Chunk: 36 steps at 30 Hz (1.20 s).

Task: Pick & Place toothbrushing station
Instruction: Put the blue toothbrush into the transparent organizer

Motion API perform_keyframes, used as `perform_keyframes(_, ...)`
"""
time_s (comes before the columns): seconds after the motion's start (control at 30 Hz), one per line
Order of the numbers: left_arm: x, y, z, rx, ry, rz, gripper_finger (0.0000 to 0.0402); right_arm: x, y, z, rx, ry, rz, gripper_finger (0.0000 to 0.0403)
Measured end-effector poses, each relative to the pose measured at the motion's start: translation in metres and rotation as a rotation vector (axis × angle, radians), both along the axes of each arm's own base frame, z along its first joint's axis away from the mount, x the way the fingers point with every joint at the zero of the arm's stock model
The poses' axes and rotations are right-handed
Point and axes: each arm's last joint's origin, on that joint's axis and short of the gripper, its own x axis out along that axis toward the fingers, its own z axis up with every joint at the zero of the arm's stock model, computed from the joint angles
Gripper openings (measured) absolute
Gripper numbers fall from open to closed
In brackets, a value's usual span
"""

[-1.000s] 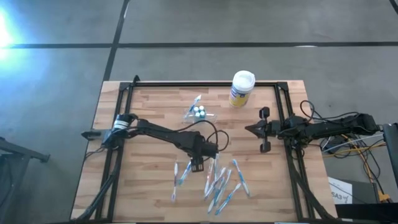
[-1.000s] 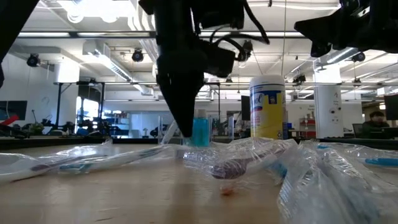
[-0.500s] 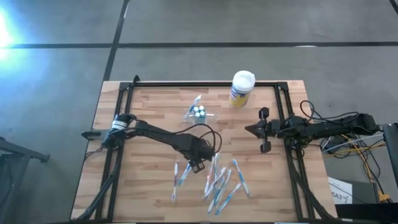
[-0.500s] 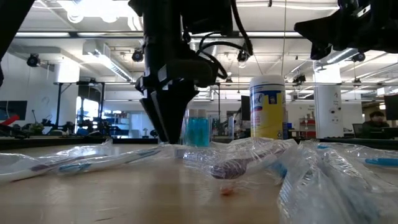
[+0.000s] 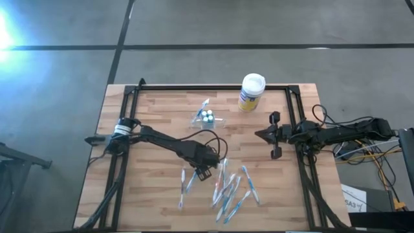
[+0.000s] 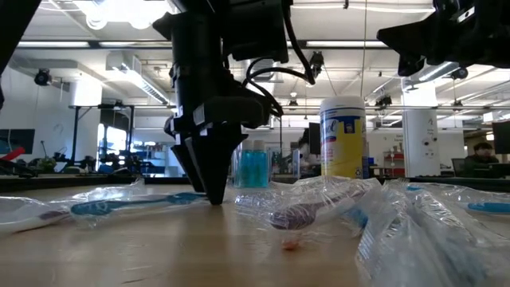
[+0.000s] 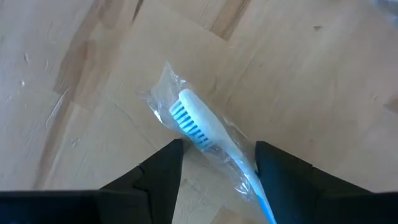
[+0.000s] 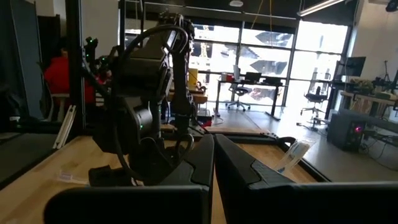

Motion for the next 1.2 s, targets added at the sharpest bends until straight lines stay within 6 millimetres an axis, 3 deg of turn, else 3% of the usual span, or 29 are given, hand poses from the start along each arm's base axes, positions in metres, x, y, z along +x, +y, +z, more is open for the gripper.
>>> perform_keyframes(0.13, 0.000, 0.000, 0.000, -0.001, 0.002, -0.042, 0.0200, 0.000, 0.000, 0.000, 0.000, 0.000, 0.000, 0.0008)
perform_keyframes(0.23, 0.002, -0.001, 0.003, 0.002, -0.001, -0.077, 0.0172, 0.000, 0.000, 0.000, 0.000, -0.001, 0.000, 0.0008)
perform_keyframes(0.53, 0.011, -0.004, 0.012, -0.007, -0.052, -0.161, 0.0018, 0.000, 0.000, 0.000, 0.000, -0.002, 0.000, 0.0008)
perform_keyframes(0.73, 0.016, -0.005, 0.018, -0.008, -0.120, -0.190, 0.0026, 0.000, 0.000, 0.000, 0.000, -0.002, 0.000, 0.0008)
perform_keyframes(0.87, 0.013, -0.009, 0.048, 0.008, -0.244, -0.298, 0.0013, 0.000, 0.000, 0.000, 0.000, -0.003, 0.000, 0.0008)
perform_keyframes(1.03, -0.004, -0.016, 0.105, 0.085, -0.486, -0.400, 0.0011, 0.000, 0.000, 0.000, 0.000, -0.003, 0.000, 0.0008)
perform_keyframes(1.2, -0.046, -0.022, 0.166, 0.255, -0.768, -0.454, 0.0017, 0.000, 0.000, 0.000, 0.000, -0.003, 0.000, 0.0008)
